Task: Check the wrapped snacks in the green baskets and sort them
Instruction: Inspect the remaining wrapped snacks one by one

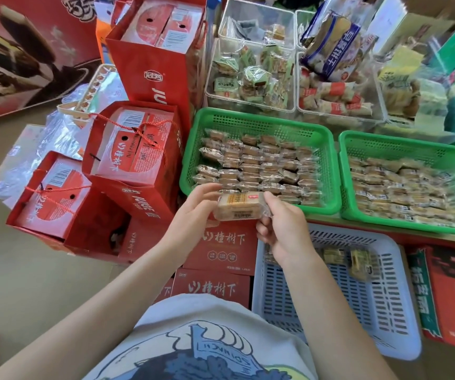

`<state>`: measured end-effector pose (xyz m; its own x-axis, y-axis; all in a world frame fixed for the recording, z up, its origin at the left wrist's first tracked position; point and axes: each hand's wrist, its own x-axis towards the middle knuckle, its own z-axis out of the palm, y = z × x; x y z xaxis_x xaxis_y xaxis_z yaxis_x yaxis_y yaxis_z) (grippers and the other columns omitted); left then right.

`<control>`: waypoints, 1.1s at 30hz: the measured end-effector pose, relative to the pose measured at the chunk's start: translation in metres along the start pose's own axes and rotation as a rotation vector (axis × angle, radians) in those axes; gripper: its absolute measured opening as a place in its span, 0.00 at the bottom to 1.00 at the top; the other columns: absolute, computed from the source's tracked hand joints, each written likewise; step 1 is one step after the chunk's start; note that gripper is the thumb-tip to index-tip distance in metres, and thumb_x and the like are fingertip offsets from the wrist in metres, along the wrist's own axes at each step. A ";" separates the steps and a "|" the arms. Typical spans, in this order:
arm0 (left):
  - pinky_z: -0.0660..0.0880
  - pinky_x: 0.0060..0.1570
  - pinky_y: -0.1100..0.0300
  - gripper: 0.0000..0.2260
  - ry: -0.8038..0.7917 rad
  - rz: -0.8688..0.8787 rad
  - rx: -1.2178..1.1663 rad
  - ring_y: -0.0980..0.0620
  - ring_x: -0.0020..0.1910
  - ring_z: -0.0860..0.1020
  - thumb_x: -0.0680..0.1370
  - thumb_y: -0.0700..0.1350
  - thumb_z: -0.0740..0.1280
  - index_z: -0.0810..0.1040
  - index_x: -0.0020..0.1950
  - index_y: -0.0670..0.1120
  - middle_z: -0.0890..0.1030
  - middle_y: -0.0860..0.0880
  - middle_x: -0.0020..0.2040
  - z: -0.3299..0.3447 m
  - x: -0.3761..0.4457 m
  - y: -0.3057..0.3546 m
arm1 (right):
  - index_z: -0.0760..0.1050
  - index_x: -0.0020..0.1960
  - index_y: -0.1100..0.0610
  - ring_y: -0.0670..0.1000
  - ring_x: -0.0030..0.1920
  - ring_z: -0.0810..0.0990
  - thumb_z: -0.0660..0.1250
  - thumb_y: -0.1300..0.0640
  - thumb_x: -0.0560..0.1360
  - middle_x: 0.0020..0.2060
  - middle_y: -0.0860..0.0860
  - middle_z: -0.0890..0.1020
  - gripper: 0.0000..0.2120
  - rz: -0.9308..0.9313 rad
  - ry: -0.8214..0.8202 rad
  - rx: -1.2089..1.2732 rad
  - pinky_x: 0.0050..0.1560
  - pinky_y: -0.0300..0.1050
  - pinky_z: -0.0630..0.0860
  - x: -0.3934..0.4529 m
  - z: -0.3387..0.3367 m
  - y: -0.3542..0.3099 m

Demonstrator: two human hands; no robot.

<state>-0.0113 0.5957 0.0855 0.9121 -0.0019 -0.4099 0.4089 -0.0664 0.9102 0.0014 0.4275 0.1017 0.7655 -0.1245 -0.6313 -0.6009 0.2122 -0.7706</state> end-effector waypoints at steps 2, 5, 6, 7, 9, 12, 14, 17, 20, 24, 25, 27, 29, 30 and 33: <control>0.78 0.56 0.62 0.13 -0.101 0.172 0.058 0.59 0.58 0.80 0.79 0.51 0.65 0.77 0.64 0.59 0.80 0.56 0.61 -0.001 -0.003 -0.001 | 0.77 0.42 0.58 0.48 0.22 0.67 0.62 0.53 0.83 0.23 0.48 0.68 0.14 0.022 -0.012 0.044 0.26 0.41 0.60 0.001 0.002 -0.002; 0.77 0.56 0.66 0.18 -0.130 0.339 0.299 0.61 0.61 0.77 0.75 0.57 0.73 0.75 0.64 0.65 0.78 0.57 0.62 -0.005 0.000 -0.008 | 0.77 0.40 0.57 0.48 0.22 0.67 0.62 0.52 0.83 0.23 0.49 0.68 0.15 0.053 -0.041 0.059 0.25 0.40 0.62 0.001 0.000 -0.005; 0.77 0.57 0.62 0.15 -0.089 0.328 0.288 0.59 0.60 0.77 0.77 0.55 0.72 0.77 0.63 0.64 0.79 0.56 0.61 -0.005 0.002 -0.009 | 0.77 0.41 0.58 0.49 0.23 0.68 0.62 0.51 0.83 0.24 0.49 0.69 0.15 0.056 -0.045 0.033 0.25 0.40 0.63 0.002 -0.001 -0.004; 0.78 0.57 0.57 0.12 -0.052 0.293 0.229 0.57 0.58 0.79 0.79 0.53 0.70 0.79 0.63 0.62 0.81 0.54 0.59 -0.005 0.002 -0.009 | 0.77 0.44 0.58 0.49 0.25 0.70 0.61 0.50 0.83 0.27 0.50 0.72 0.15 0.048 -0.044 -0.011 0.26 0.41 0.65 0.003 -0.001 -0.004; 0.81 0.55 0.48 0.10 -0.030 0.202 0.082 0.53 0.51 0.82 0.82 0.49 0.68 0.82 0.62 0.55 0.85 0.51 0.55 -0.003 0.003 -0.007 | 0.75 0.53 0.58 0.50 0.32 0.76 0.59 0.43 0.83 0.37 0.52 0.77 0.18 -0.023 -0.023 -0.139 0.29 0.45 0.72 0.002 -0.001 -0.002; 0.82 0.53 0.44 0.09 -0.028 0.146 0.005 0.53 0.43 0.82 0.81 0.50 0.67 0.83 0.59 0.54 0.86 0.50 0.50 -0.002 0.003 -0.004 | 0.71 0.64 0.46 0.44 0.52 0.80 0.55 0.30 0.77 0.55 0.42 0.78 0.25 -0.227 -0.089 -0.329 0.50 0.50 0.81 0.000 -0.004 -0.002; 0.82 0.50 0.47 0.12 -0.055 0.122 -0.035 0.52 0.41 0.82 0.78 0.55 0.67 0.83 0.59 0.55 0.86 0.50 0.49 -0.001 0.001 -0.002 | 0.73 0.63 0.40 0.38 0.55 0.79 0.57 0.30 0.76 0.57 0.36 0.78 0.22 -0.308 -0.210 -0.435 0.58 0.50 0.80 -0.001 -0.004 -0.002; 0.82 0.46 0.51 0.17 -0.082 0.067 -0.107 0.50 0.40 0.80 0.75 0.58 0.65 0.83 0.59 0.54 0.86 0.50 0.47 0.001 0.000 0.000 | 0.82 0.56 0.44 0.42 0.51 0.81 0.59 0.38 0.81 0.49 0.40 0.84 0.16 -0.372 -0.198 -0.449 0.55 0.48 0.77 0.000 -0.002 0.001; 0.81 0.46 0.50 0.20 -0.057 0.024 -0.134 0.47 0.40 0.79 0.76 0.62 0.61 0.82 0.60 0.54 0.85 0.46 0.46 0.003 0.000 0.002 | 0.83 0.53 0.48 0.44 0.48 0.81 0.57 0.42 0.83 0.45 0.43 0.85 0.17 -0.384 -0.181 -0.385 0.53 0.45 0.75 -0.001 0.002 0.004; 0.79 0.43 0.53 0.18 -0.046 -0.059 -0.162 0.47 0.38 0.78 0.84 0.57 0.56 0.82 0.59 0.49 0.81 0.38 0.44 0.000 0.002 0.002 | 0.82 0.52 0.50 0.40 0.34 0.79 0.57 0.40 0.82 0.33 0.42 0.82 0.19 -0.334 -0.223 -0.355 0.40 0.38 0.74 -0.003 0.005 0.003; 0.79 0.43 0.54 0.18 -0.046 -0.083 -0.179 0.47 0.37 0.78 0.85 0.56 0.56 0.81 0.59 0.47 0.80 0.38 0.43 0.000 0.004 0.001 | 0.81 0.54 0.49 0.40 0.34 0.78 0.58 0.38 0.81 0.34 0.42 0.81 0.19 -0.334 -0.238 -0.368 0.39 0.39 0.73 -0.002 0.004 0.003; 0.79 0.41 0.55 0.20 -0.027 -0.156 -0.258 0.48 0.35 0.78 0.85 0.56 0.56 0.80 0.60 0.43 0.80 0.40 0.41 0.000 0.005 0.001 | 0.80 0.59 0.46 0.46 0.36 0.77 0.61 0.35 0.78 0.39 0.48 0.82 0.20 -0.368 -0.293 -0.388 0.40 0.45 0.73 0.000 0.000 0.003; 0.79 0.36 0.57 0.22 -0.003 -0.264 -0.407 0.49 0.33 0.77 0.85 0.57 0.56 0.77 0.62 0.40 0.79 0.42 0.37 -0.001 0.006 0.003 | 0.79 0.60 0.45 0.51 0.35 0.78 0.64 0.39 0.78 0.43 0.54 0.81 0.16 -0.419 -0.311 -0.367 0.36 0.50 0.74 0.002 -0.003 0.002; 0.79 0.33 0.58 0.22 -0.005 -0.307 -0.475 0.48 0.32 0.77 0.85 0.57 0.56 0.76 0.63 0.40 0.78 0.42 0.37 -0.003 0.007 0.003 | 0.80 0.59 0.45 0.51 0.34 0.79 0.66 0.43 0.78 0.44 0.53 0.81 0.12 -0.437 -0.285 -0.359 0.35 0.50 0.75 0.002 -0.004 0.000; 0.78 0.30 0.59 0.25 -0.057 -0.400 -0.544 0.48 0.31 0.77 0.85 0.58 0.56 0.76 0.65 0.38 0.78 0.41 0.38 -0.005 0.006 0.003 | 0.82 0.51 0.48 0.48 0.34 0.79 0.70 0.52 0.78 0.44 0.53 0.83 0.03 -0.509 -0.150 -0.352 0.34 0.44 0.77 0.004 -0.002 -0.002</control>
<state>-0.0043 0.6004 0.0857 0.6904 -0.1356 -0.7106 0.6848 0.4390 0.5816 0.0050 0.4246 0.1006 0.9837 0.0167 -0.1790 -0.1735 -0.1726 -0.9696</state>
